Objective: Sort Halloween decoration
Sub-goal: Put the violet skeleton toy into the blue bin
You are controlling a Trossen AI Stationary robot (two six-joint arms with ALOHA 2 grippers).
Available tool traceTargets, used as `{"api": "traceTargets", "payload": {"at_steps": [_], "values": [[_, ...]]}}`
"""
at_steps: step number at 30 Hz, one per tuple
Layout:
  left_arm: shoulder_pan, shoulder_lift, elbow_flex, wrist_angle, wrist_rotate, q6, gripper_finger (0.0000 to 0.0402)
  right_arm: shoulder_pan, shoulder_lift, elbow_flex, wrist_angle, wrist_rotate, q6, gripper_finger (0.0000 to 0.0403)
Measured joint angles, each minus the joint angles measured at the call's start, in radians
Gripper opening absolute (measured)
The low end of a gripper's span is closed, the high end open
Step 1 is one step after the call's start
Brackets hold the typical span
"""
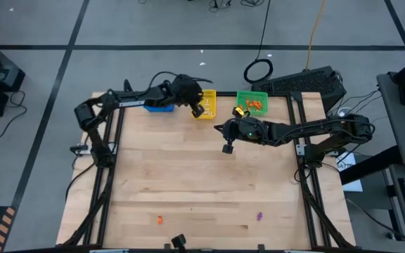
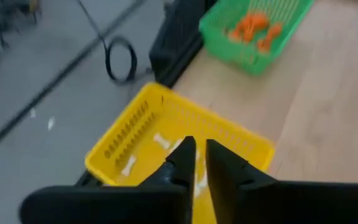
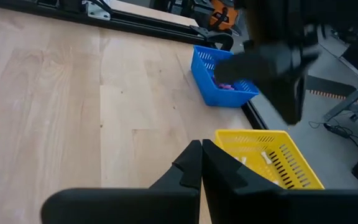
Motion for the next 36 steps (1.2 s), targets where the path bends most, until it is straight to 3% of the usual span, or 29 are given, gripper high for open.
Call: {"api": "traceTargets", "payload": {"at_steps": [4, 15, 20, 26, 32, 36], "values": [[-0.049, -0.100, -0.161, 0.184, -0.003, -0.028, 0.0005, 0.000, 0.000, 0.000, -0.003, 0.000, 0.002, 0.0000], [-0.251, -0.362, -0.571, 0.538, -0.053, -0.034, 0.0008, 0.010, 0.000, 0.000, -0.009, -0.003, 0.035, 0.0000], [-0.366, -0.410, -0.737, 0.731, -0.093, -0.055, 0.0008, 0.043, 0.000, 0.000, -0.073, -0.044, 0.126, 0.0000], [-0.479, -0.417, -0.871, 0.909, -0.124, -0.059, 0.0008, 0.107, 0.000, 0.062, -0.418, -0.053, 0.351, 0.0000], [-0.568, -0.416, -0.956, 0.985, -0.125, -0.015, 0.0008, 0.232, 0.000, 0.170, -0.845, -0.054, 0.647, 0.0000], [-0.596, -0.416, -0.976, 1.012, -0.135, -0.008, 0.0009, 0.329, 0.000, 0.227, -1.018, -0.103, 0.852, 0.0000]]}}
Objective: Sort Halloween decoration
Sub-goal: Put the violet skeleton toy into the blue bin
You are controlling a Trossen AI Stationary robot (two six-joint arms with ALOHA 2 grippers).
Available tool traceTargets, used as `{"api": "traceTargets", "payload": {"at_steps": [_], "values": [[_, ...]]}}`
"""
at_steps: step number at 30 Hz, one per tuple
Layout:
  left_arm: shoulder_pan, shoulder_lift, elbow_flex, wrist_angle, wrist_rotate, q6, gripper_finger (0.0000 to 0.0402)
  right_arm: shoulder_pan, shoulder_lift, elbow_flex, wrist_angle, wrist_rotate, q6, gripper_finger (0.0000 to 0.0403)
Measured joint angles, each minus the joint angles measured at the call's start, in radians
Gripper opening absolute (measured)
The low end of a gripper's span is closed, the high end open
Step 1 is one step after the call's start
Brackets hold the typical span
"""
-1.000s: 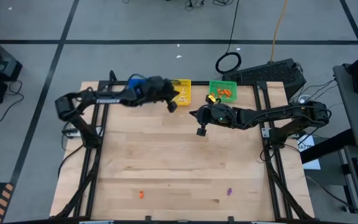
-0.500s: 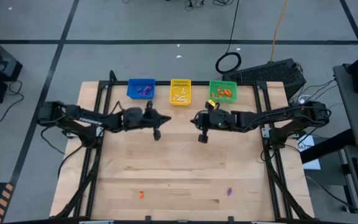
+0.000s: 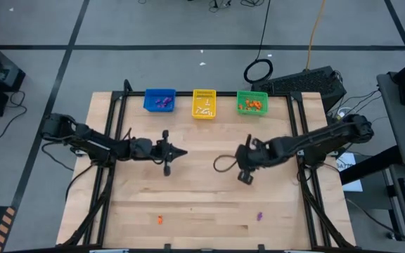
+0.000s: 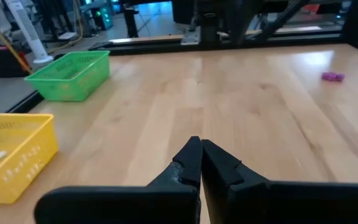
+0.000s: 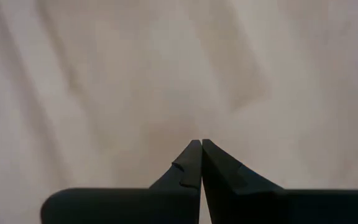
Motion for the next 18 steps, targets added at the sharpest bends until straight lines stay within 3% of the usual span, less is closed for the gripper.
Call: {"api": "traceTargets", "payload": {"at_steps": [9, 18], "values": [[-0.044, 0.000, -0.003, 0.020, 0.001, 0.000, 0.0009, 0.226, 0.021, 0.019, -0.039, -0.136, 0.684, 0.0013], [-0.068, 0.000, -0.003, 0.011, 0.002, 0.000, 0.0009, 0.423, 0.157, 0.019, 0.041, -0.167, 1.312, 0.0102]]}}
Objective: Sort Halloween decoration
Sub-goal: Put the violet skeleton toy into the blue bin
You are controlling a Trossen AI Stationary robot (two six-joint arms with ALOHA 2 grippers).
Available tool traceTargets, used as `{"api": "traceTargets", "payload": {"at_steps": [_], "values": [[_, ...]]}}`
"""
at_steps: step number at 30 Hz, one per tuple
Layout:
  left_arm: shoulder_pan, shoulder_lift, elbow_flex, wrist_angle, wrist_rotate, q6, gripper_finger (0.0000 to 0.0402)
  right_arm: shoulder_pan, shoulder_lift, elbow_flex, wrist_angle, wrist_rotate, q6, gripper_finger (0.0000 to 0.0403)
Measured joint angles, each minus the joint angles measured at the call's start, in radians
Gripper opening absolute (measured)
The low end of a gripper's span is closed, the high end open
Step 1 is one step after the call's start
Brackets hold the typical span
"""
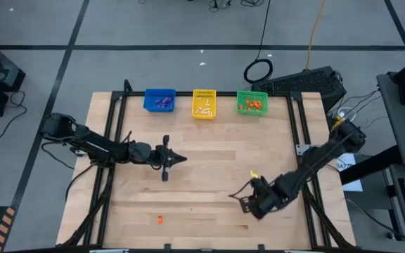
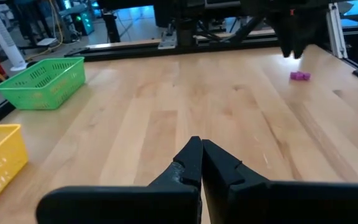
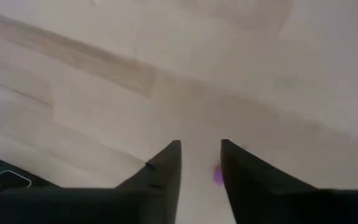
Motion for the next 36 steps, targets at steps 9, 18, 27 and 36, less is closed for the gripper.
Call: {"api": "traceTargets", "payload": {"at_steps": [9, 18, 27, 36], "values": [[-0.001, 0.000, 0.000, -0.010, 0.000, 0.000, 0.0009, 0.097, 0.145, 0.000, 0.083, -0.143, 0.279, 0.0156], [0.000, 0.000, 0.000, -0.024, 0.001, 0.000, 0.0009, 0.109, 0.224, 0.015, 0.072, -0.153, 0.254, 0.0139], [0.000, 0.000, 0.000, -0.028, 0.002, 0.000, 0.0008, 0.111, 0.223, 0.016, 0.046, -0.098, 0.087, 0.0089], [0.000, 0.000, 0.000, -0.035, 0.002, 0.000, 0.0008, 0.116, 0.222, 0.014, 0.095, -0.035, -0.363, 0.0034]]}}
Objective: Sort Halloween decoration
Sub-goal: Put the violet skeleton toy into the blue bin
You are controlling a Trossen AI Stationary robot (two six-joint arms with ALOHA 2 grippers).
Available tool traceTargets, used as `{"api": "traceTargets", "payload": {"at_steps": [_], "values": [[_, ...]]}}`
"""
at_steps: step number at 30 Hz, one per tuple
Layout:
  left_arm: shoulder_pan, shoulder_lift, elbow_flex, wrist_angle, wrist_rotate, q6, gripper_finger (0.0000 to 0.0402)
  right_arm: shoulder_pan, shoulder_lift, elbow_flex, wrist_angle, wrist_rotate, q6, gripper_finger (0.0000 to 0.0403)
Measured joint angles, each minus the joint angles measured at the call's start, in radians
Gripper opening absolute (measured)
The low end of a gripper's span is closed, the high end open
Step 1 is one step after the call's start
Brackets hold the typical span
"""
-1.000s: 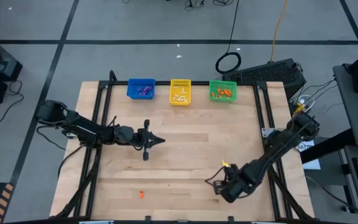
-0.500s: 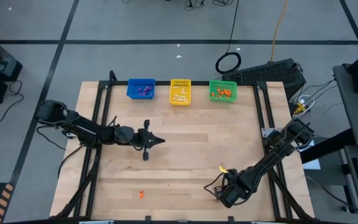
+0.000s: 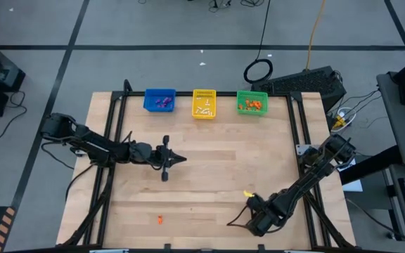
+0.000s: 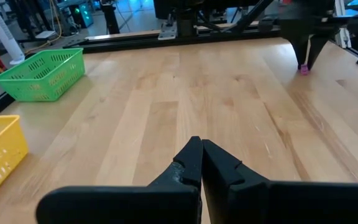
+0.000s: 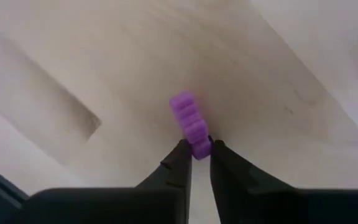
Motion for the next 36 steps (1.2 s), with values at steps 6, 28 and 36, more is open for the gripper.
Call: {"api": "traceTargets", "payload": {"at_steps": [6, 28, 36], "values": [[0.000, 0.000, 0.000, 0.000, 0.000, 0.000, 0.0008, 0.007, 0.001, 0.006, 0.009, 0.038, -0.141, 0.0031], [-0.001, 0.000, 0.000, 0.060, 0.188, -0.102, 0.0009, -0.204, 0.001, 0.179, 0.130, 0.547, -0.624, 0.0030], [-0.102, 0.033, 0.054, 0.055, 0.209, -0.105, 0.0067, -0.304, 0.001, 0.179, 0.325, 0.588, -0.904, 0.0030]]}}
